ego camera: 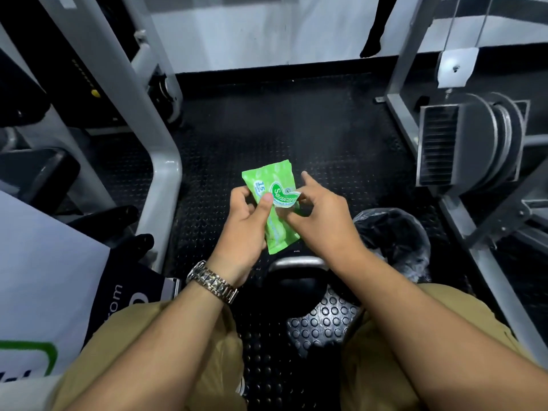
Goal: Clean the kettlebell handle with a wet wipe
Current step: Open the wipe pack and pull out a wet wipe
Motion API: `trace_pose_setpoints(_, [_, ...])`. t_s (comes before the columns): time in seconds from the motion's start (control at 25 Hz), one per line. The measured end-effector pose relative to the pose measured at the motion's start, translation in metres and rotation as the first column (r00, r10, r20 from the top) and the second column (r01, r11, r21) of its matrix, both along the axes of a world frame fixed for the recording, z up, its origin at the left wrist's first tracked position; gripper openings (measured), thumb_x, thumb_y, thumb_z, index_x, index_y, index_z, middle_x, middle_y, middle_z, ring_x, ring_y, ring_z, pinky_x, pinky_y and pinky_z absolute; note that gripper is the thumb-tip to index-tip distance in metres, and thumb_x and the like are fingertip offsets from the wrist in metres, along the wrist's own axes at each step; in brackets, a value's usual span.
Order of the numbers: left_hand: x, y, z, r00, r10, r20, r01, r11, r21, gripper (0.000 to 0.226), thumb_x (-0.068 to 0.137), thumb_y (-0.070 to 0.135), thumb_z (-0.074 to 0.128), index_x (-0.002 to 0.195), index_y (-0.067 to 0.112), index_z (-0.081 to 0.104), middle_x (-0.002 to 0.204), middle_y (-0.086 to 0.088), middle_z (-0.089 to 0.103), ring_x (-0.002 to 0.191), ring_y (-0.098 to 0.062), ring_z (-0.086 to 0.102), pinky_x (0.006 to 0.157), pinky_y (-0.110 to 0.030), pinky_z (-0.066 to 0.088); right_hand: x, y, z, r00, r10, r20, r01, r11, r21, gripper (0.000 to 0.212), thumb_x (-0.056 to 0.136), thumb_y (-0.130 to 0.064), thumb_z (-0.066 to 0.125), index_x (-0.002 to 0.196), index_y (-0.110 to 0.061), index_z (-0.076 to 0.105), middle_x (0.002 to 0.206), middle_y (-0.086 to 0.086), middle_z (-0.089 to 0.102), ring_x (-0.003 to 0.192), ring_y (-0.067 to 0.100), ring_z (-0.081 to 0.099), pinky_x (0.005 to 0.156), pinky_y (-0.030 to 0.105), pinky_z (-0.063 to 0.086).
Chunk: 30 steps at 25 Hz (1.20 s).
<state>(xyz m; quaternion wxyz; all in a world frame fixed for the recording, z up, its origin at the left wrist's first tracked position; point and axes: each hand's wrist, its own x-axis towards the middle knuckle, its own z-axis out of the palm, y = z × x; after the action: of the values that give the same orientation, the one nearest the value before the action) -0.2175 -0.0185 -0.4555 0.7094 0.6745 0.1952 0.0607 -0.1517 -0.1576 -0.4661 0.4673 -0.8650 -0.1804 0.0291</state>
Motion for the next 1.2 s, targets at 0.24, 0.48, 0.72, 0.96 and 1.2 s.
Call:
trace_pose_setpoints(0.24, [-0.002, -0.008, 0.0, 0.999, -0.051, -0.019, 0.051, 0.999, 0.0, 0.012, 0.106, 0.038, 0.054, 0.116, 0.033, 0.048, 0.104, -0.006, 0.076, 0.085, -0.02, 0.063, 0.065, -0.037, 0.045, -0.012, 0.003, 0.005, 1.0, 0.022, 0.007, -0.021, 0.999, -0.03, 0.017, 0.082, -0.037, 0.068, 0.071, -0.032, 0.056, 0.104, -0.016, 0.067, 0.094, -0.006, 0.063, 0.075, 0.028, 0.052])
trace_pose_setpoints(0.48, [-0.004, -0.008, 0.003, 0.996, -0.076, -0.049, 0.072, 0.995, -0.071, 0.019, 0.108, 0.034, 0.05, 0.125, 0.027, 0.045, 0.111, 0.0, 0.078, 0.102, -0.027, 0.07, 0.085, -0.055, 0.054, -0.013, 0.003, 0.005, 0.999, 0.033, -0.006, -0.033, 0.985, -0.167, 0.018, 0.089, -0.037, 0.064, 0.087, -0.021, 0.055, 0.094, -0.01, 0.059, 0.083, 0.009, 0.058, 0.066, 0.032, 0.049])
trace_pose_setpoints(0.72, [-0.001, -0.002, 0.006, 0.995, 0.028, -0.091, -0.043, 0.986, -0.159, 0.024, 0.107, 0.033, 0.053, 0.126, 0.02, 0.047, 0.117, -0.017, 0.073, 0.098, -0.033, 0.063, 0.096, -0.078, 0.039, -0.01, 0.002, 0.002, 1.0, 0.013, -0.007, -0.013, 1.0, -0.003, 0.01, 0.085, -0.029, 0.063, 0.084, -0.022, 0.056, 0.089, -0.01, 0.062, 0.078, 0.004, 0.056, 0.066, 0.027, 0.045])
trace_pose_setpoints(0.96, [-0.001, -0.001, 0.009, 0.994, 0.042, -0.106, -0.057, 0.987, -0.15, 0.021, 0.108, 0.031, 0.053, 0.126, 0.022, 0.047, 0.112, -0.01, 0.077, 0.099, -0.033, 0.07, 0.095, -0.075, 0.047, -0.007, -0.002, -0.002, 1.0, 0.012, 0.024, -0.014, 0.996, 0.083, 0.009, 0.083, -0.025, 0.07, 0.086, -0.022, 0.062, 0.138, -0.001, 0.063, 0.136, 0.004, 0.05, 0.096, 0.027, 0.048])
trace_pose_setpoints(1.2, [-0.003, -0.003, 0.004, 0.995, -0.01, -0.095, -0.001, 0.994, -0.112, 0.021, 0.107, 0.032, 0.054, 0.126, 0.023, 0.048, 0.113, -0.012, 0.076, 0.109, -0.038, 0.072, 0.092, -0.065, 0.056, -0.004, -0.005, -0.007, 0.998, 0.038, 0.046, -0.04, 0.997, 0.059, 0.015, 0.083, -0.028, 0.084, 0.096, -0.033, 0.08, 0.154, -0.008, 0.05, 0.124, -0.008, 0.054, 0.095, 0.022, 0.051])
